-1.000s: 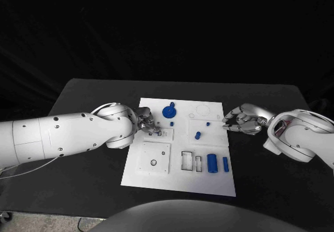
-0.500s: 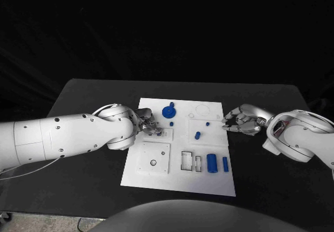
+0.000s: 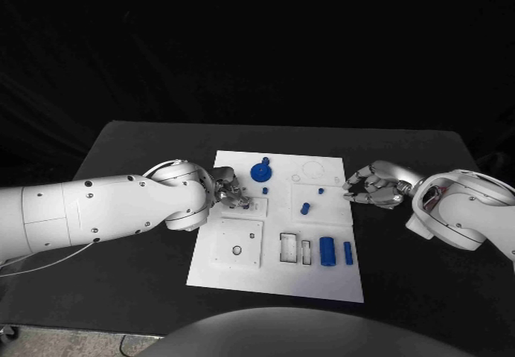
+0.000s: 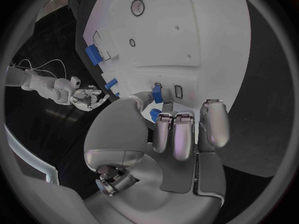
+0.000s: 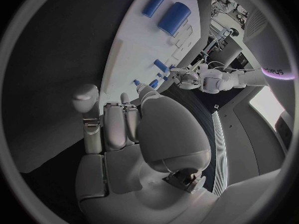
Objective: Assemble the parts on the task board
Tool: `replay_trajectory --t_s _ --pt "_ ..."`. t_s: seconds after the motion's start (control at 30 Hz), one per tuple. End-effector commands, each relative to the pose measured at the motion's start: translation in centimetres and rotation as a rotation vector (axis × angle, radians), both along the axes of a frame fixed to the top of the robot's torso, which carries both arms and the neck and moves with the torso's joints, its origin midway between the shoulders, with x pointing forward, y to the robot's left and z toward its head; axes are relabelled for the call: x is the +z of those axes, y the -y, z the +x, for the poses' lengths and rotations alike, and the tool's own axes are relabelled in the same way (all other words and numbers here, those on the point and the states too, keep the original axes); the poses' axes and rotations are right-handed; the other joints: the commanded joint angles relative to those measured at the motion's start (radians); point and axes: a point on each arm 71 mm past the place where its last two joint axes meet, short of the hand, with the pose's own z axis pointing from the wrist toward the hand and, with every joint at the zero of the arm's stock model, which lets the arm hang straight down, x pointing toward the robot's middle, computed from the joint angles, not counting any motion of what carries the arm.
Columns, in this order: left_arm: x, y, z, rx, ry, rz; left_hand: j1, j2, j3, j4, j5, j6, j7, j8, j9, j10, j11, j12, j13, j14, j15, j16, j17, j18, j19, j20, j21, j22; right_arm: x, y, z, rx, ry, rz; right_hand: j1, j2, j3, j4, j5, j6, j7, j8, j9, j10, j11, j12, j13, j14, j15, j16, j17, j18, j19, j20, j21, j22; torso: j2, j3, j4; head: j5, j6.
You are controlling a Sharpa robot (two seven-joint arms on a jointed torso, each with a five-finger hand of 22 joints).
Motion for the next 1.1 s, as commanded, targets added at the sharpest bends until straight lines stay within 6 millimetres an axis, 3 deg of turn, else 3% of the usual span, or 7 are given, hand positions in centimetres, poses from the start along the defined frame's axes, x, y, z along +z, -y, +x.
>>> replay_trajectory --t_s 0.03,0.7,0.83,0.93,1.1 --pt "-0.87 -0.01 -0.57 -0.015 -0.056 0.019 0.001 0.011 0.004 -0.001 0.002 0.001 -0.006 -0.001 0.001 0.105 0.005 0.002 0.263 0.102 0.003 0.002 0.263 -0.002 -0.003 0.000 -0.007 0.084 -0.13 0.01 -0.08 0.005 -0.012 -0.006 0.001 -0.001 0.007 0.000 0.003 0.007 0.001 -0.005 -0.001 -0.007 0.003 -0.004 0.000 -0.003 0.001 -0.003 -0.001 0.019 -0.008 0.000 -0.003 -0.002 0.000 -0.0006 -0.0005 0.001 0.000" --pt "-1.00 -0.28 -0.83 -0.013 -0.065 0.023 -0.007 0.012 0.003 -0.007 -0.011 -0.006 -0.003 -0.005 0.009 0.105 0.008 0.002 0.263 0.102 0.004 0.002 0.263 0.000 -0.010 0.002 -0.013 0.079 -0.21 0.07 -0.16 0.003 -0.021 -0.008 0.005 0.000 0.010 -0.002 0.007 0.008 0.001 -0.006 -0.002 -0.008 0.004 -0.006 -0.002 -0.004 0.002 -0.005 -0.003 0.020 -0.010 0.001 -0.008 -0.003 0.001 -0.0005 -0.0022 0.004 0.000" --pt "-1.04 -0.19 -0.83 -0.019 -0.070 0.025 -0.029 0.013 -0.015 0.000 -0.053 -0.009 0.000 -0.017 0.010 0.102 0.011 0.000 0.261 0.102 0.008 0.002 0.263 0.001 -0.013 0.004 -0.018 0.078 -0.23 0.08 -0.16 0.003 -0.023 -0.008 0.005 0.000 0.010 -0.002 0.007 0.008 0.001 -0.006 -0.002 -0.008 0.004 -0.006 -0.002 -0.004 0.002 -0.005 -0.003 0.020 -0.010 0.001 -0.008 -0.003 0.001 -0.0006 -0.0028 0.004 0.000" --pt "-1.08 -0.15 -0.80 -0.023 -0.071 0.026 -0.067 0.015 -0.062 0.027 -0.144 -0.008 0.007 -0.049 -0.012 0.098 0.018 -0.004 0.257 0.102 0.013 0.002 0.263 0.001 -0.016 0.010 -0.023 0.077 -0.25 0.10 -0.16 0.002 -0.024 -0.008 0.005 0.000 0.010 -0.002 0.007 0.008 0.001 -0.006 -0.002 -0.008 0.004 -0.006 -0.002 -0.004 0.002 -0.005 -0.003 0.020 -0.010 0.001 -0.008 -0.003 0.001 0.0001 -0.0021 0.003 0.000" --pt "-1.12 -0.22 -0.75 -0.022 -0.071 0.026 -0.134 0.011 -0.146 0.071 -0.248 0.001 0.019 -0.083 -0.038 0.096 0.027 -0.006 0.256 0.102 0.022 0.002 0.263 0.002 -0.016 0.016 -0.027 0.080 -0.35 0.12 -0.15 0.001 -0.025 -0.008 0.009 -0.001 0.014 -0.005 0.013 0.010 0.002 -0.007 -0.003 -0.009 0.004 -0.007 -0.004 -0.005 0.002 -0.007 -0.005 0.020 -0.010 0.001 -0.012 -0.004 0.000 -0.0001 -0.0022 0.002 0.000"
